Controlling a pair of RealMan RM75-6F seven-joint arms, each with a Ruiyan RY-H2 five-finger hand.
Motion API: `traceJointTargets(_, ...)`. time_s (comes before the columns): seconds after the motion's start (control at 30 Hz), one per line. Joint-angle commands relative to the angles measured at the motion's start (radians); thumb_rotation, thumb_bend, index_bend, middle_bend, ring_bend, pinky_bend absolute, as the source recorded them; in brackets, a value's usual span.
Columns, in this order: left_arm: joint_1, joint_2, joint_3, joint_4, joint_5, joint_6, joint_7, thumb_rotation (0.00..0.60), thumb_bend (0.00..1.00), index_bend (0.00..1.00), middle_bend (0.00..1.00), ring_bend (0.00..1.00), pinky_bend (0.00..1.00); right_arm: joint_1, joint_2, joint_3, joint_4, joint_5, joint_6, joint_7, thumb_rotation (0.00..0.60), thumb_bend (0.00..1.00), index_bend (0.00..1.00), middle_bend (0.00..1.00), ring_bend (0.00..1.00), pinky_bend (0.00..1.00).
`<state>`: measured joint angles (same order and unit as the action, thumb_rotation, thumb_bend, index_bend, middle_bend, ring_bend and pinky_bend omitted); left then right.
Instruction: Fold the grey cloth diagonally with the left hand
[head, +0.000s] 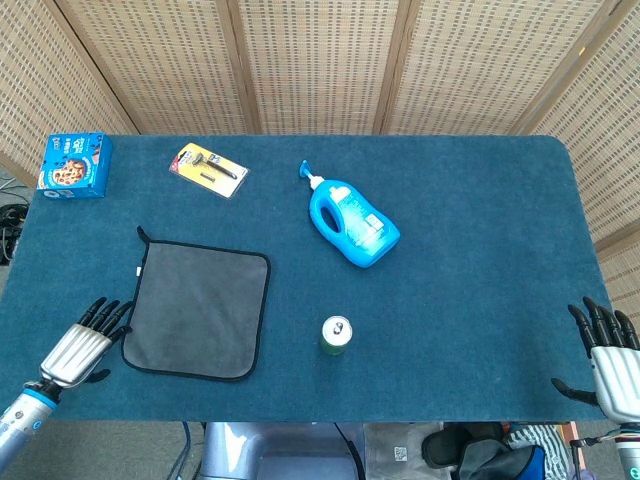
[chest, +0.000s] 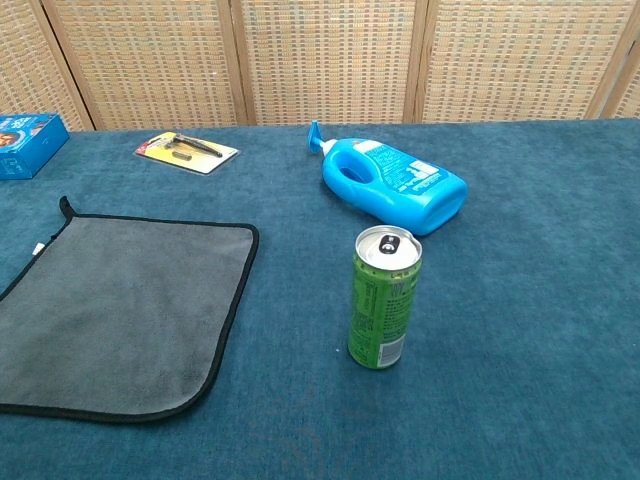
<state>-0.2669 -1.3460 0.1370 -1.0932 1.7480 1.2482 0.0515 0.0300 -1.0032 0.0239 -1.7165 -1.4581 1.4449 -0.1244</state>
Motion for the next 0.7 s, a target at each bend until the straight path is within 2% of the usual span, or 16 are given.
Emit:
traceJointTargets(0.03,-0.004,-0.008,0.005,0.008,0.004,-0.002,0.000,0.600,0.12,0.31,0.00,0.00,0.00,0.000,0.000,0.001,0.001,0.001,0.000,0.003,0.600,0.00,0.00,0.00,0.00,0.00)
traceJointTargets(0.7,-0.032,-0.060,0.005,0.043,-0.011,-0.017,0.012,0.600,0.12,0.36,0.00,0.00,0.00,-0.004,0.002,0.004,0.005,0.000,0.007,0.013,0.600,0.00,0.00,0.00,0.00,0.00)
